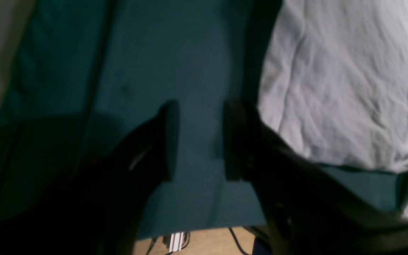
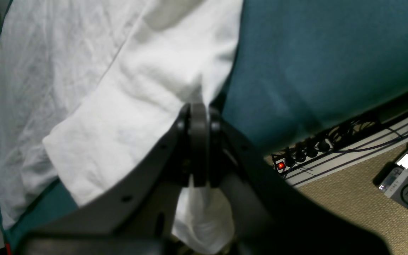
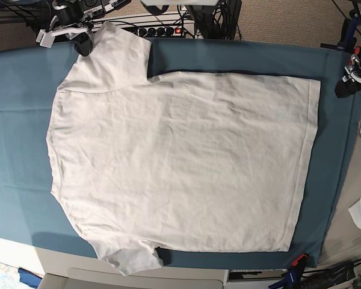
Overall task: Fold the T-shirt properly
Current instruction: 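Grasp the shirt's shoulder edge near the collar with the right gripper, then grasp the shirt's hem corner with the left gripper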
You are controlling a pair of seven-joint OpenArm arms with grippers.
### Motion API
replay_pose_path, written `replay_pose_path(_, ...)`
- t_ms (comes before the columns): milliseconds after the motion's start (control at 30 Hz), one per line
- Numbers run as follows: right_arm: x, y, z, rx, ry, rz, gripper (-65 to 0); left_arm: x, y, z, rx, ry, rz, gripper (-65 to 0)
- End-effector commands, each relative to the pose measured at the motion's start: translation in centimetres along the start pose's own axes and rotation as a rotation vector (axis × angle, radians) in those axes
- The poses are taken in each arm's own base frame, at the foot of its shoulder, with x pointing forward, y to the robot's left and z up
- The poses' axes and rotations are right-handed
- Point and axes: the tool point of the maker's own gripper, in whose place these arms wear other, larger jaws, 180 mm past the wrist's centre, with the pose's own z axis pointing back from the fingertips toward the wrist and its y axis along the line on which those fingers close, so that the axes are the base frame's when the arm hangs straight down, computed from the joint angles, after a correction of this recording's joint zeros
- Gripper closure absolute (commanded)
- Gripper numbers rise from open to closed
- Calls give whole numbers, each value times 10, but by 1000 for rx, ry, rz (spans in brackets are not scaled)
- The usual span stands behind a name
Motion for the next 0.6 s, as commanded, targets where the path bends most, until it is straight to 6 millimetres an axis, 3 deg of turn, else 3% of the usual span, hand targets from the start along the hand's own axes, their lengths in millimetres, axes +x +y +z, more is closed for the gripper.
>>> replay_pose_path(0, 1, -1, 3, -8, 0, 11, 0, 16, -4, 4, -15, -32, -26, -221)
replay_pose_path(367, 1, -1, 3, -8, 0, 12, 0, 5, -1, 5, 26, 49, -72, -219)
replay_pose_path(567, 0, -2, 3, -12, 4, 18, 0, 16, -15, 6, 57, 54, -172, -219)
